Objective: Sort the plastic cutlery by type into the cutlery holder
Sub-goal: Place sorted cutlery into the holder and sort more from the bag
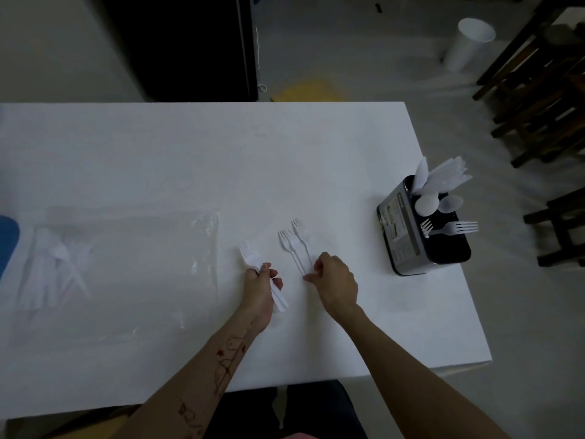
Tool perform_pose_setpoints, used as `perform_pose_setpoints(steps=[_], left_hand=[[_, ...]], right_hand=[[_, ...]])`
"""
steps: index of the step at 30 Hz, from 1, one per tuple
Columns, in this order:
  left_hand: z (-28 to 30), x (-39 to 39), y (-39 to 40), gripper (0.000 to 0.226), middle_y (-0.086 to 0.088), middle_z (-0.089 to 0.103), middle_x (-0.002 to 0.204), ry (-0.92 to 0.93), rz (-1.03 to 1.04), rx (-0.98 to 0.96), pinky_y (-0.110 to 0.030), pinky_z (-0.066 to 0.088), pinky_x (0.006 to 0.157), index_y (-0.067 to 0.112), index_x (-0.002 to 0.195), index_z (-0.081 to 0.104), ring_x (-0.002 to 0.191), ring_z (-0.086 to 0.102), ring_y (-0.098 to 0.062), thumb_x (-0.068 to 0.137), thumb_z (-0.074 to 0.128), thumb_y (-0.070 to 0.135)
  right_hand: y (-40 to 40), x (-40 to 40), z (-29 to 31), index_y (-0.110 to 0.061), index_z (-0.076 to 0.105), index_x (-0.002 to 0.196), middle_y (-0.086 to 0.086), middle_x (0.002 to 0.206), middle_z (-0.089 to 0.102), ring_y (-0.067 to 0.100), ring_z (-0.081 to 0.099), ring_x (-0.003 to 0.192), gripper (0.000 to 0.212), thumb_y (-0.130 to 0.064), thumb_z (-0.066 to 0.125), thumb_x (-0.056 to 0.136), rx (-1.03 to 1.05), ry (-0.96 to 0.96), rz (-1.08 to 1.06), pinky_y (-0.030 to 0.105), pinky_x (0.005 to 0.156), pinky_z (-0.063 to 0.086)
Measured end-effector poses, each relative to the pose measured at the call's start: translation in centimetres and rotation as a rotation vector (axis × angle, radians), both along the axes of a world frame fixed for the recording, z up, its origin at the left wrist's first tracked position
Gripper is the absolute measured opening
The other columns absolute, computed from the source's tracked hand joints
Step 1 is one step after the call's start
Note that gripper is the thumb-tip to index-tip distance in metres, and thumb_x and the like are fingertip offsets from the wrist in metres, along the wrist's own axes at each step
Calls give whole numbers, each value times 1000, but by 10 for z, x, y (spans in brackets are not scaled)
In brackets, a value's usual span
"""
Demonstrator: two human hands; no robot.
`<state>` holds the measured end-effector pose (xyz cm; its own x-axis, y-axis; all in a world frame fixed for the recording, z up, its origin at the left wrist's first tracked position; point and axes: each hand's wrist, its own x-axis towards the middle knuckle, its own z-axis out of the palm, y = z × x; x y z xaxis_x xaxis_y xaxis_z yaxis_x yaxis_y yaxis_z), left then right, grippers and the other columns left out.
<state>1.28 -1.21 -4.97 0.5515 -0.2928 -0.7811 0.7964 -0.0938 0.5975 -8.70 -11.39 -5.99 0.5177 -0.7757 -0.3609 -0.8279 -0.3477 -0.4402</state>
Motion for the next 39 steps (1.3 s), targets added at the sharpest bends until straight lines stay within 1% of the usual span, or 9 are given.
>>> perform_pose_setpoints(steps=[10, 13, 17, 19, 24, 31, 33, 36, 39], left_hand=[[-5, -1, 1, 17, -5, 58, 92, 15, -77, -7, -25, 47, 79, 6, 111, 50, 79, 56, -16, 101, 40, 15], [-3, -1, 1, 23, -7, 60, 103, -1, -97, -47, -24, 47, 74, 5, 118, 49, 86, 59, -16, 100, 43, 18], [4, 1, 1, 23, -7, 61, 108, 79, -72, -169, -38, 52, 70, 8, 110, 55, 93, 61, -21, 97, 50, 26], [5, 1, 0, 20, -8, 59, 108, 54, -74, -148, -35, 52, 66, 5, 113, 51, 91, 60, -20, 98, 48, 18], [-1, 5, 1, 16, -7, 58, 93, -37, -71, -18, -26, 48, 70, 4, 112, 49, 78, 57, -16, 100, 43, 11], [-4, 5, 6, 17, -4, 59, 88, -39, -125, -7, -26, 47, 72, 4, 112, 47, 79, 58, -17, 101, 41, 15], [-5, 5, 7, 19, -4, 61, 95, -42, -145, -11, -27, 46, 71, 6, 116, 46, 87, 60, -19, 101, 40, 17], [-6, 6, 7, 26, -4, 63, 101, 6, -135, -51, -31, 47, 68, 7, 119, 47, 100, 59, -24, 101, 43, 24], [-5, 7, 6, 38, -12, 66, 104, 57, -116, -114, -38, 53, 75, 3, 112, 57, 95, 63, -28, 97, 47, 36]], right_hand=[[-5, -5, 10, -15, 62, 94, -2, 88, 65, 15, 58, 73, 13, -26, 55, 94, -68, 28, 76, 25, 62, 44], [-4, -5, 15, -17, 65, 93, -4, 86, 69, 14, 68, 75, 10, -24, 59, 96, 327, -270, -9, 22, 59, 50], [-1, -2, 18, -17, 71, 88, 4, 85, 73, 11, 69, 71, 7, -15, 65, 91, 650, -280, 143, 22, 53, 52], [3, 0, 13, -16, 72, 88, 1, 83, 72, 13, 70, 72, 5, -21, 71, 88, 580, -287, 100, 26, 56, 55], [6, 7, 3, -16, 61, 101, -2, 95, 62, 15, 60, 78, 27, -37, 71, 87, -42, -46, 38, 25, 66, 48], [4, 7, 1, -13, 59, 96, 0, 91, 60, 16, 51, 69, 17, -27, 51, 98, -231, 133, 174, 23, 54, 35], [2, 6, 2, -13, 60, 94, -1, 87, 61, 15, 54, 69, 18, -28, 51, 98, -92, -8, 129, 24, 57, 41], [1, 4, 6, -13, 65, 93, -1, 78, 66, 10, 58, 64, 16, -25, 56, 97, 349, -272, 64, 22, 59, 45], [4, 3, 11, -12, 70, 91, 4, 79, 69, 12, 59, 63, 12, -20, 62, 94, 602, -342, 42, 25, 52, 47]])
